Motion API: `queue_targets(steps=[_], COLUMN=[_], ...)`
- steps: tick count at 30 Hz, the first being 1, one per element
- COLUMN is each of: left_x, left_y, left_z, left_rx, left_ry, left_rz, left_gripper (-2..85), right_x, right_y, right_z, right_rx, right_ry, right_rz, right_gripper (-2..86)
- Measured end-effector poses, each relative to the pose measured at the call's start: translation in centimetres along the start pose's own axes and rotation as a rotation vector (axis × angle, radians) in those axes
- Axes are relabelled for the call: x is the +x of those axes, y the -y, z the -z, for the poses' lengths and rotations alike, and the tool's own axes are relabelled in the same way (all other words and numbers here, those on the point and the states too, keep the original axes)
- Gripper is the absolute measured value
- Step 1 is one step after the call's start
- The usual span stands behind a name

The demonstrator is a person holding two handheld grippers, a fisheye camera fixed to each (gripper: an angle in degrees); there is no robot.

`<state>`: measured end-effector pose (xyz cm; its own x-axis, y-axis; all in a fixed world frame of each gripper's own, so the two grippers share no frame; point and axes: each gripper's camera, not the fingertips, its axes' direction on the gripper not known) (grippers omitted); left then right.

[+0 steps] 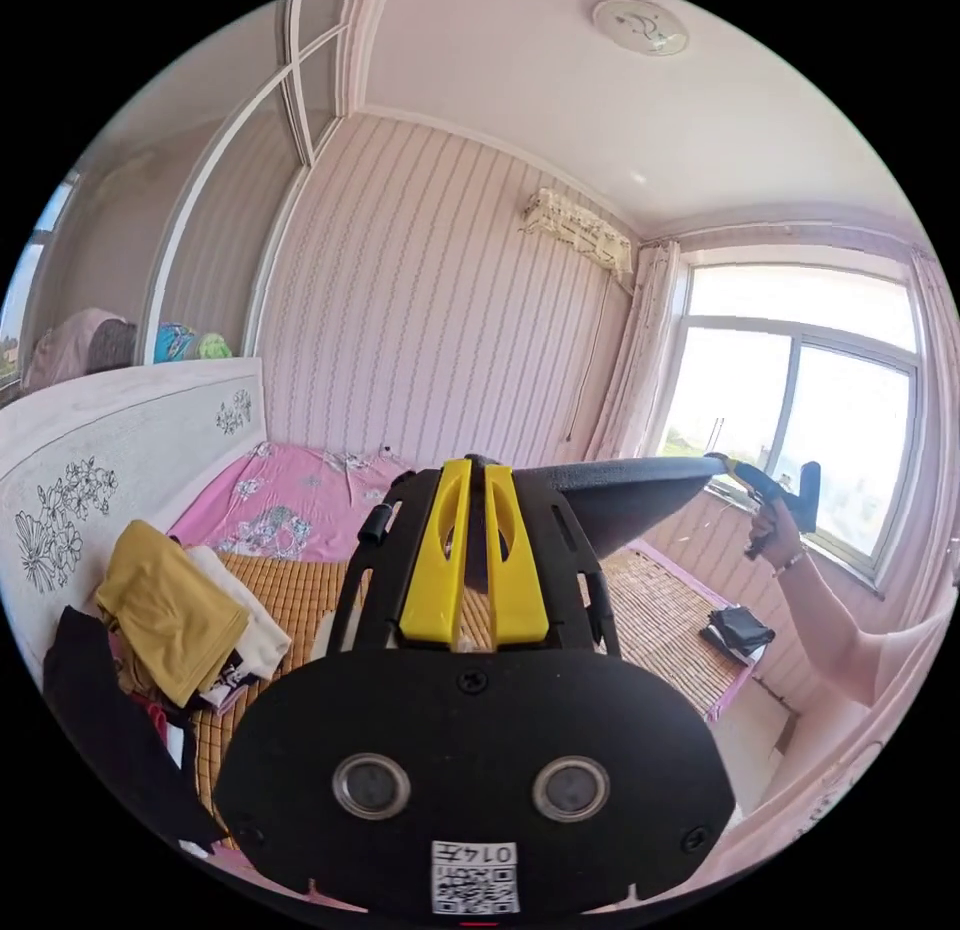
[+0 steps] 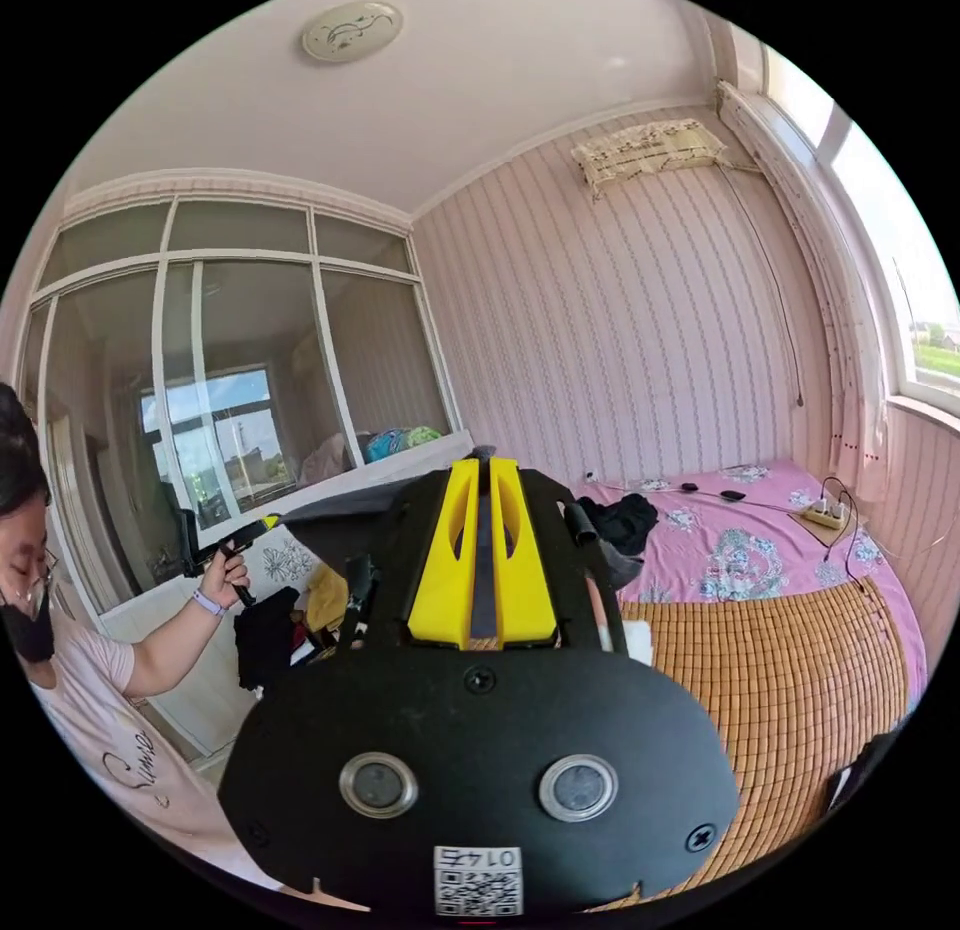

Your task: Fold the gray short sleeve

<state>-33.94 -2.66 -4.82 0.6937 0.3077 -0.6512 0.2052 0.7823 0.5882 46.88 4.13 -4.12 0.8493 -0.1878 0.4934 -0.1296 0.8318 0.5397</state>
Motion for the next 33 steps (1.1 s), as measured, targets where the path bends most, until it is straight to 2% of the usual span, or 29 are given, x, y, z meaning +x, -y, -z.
queue_targets(steps=[2,7,10,13,17,20,25,28,33], left_x=[-2.4,-4.6,-5.6,-6.6,-5.5,-4.9,-5.9,-7.0,-10.9], left_y=[-5.0,-18.0,-24.9,-29.6,-32.1,-33.0,-34.0,-34.1,-31.1], left_z=[-5.2,-14.5,-18.8,-20.9,-21.7,-21.4,-20.7,-20.4,-20.2], left_rx=[-0.219,-0.574,-0.760,-0.902,-1.074,-1.165,-1.210,-1.230,-1.146], left_ry=[-0.013,-0.020,0.045,0.040,-0.005,-0.040,-0.083,-0.057,0.013], left_rz=[0.059,0.080,0.103,0.189,0.073,0.008,0.047,0.049,0.030], left_gripper=[-0.2,0.1,0.4,0.6,1.1,2.0,4.0,5.3,6.0], right_x=[2.7,10.7,13.6,14.3,14.1,13.3,11.8,11.8,12.4], right_y=[-4.2,-18.8,-25.0,-27.5,-28.0,-27.9,-27.8,-27.1,-22.6], right_z=[-1.4,-7.1,-9.1,-9.2,-8.2,-7.7,-8.3,-9.5,-13.1], right_rx=[-0.099,-0.427,-0.576,-0.648,-0.699,-0.784,-0.921,-0.971,-0.880], right_ry=[-0.056,-0.170,-0.200,-0.202,-0.169,-0.134,-0.071,-0.134,-0.225], right_rz=[-0.077,-0.411,-0.581,-0.628,-0.633,-0.595,-0.555,-0.525,-0.362], right_gripper=[0.9,0.9,0.9,1.0,1.1,1.4,2.8,4.7,7.6])
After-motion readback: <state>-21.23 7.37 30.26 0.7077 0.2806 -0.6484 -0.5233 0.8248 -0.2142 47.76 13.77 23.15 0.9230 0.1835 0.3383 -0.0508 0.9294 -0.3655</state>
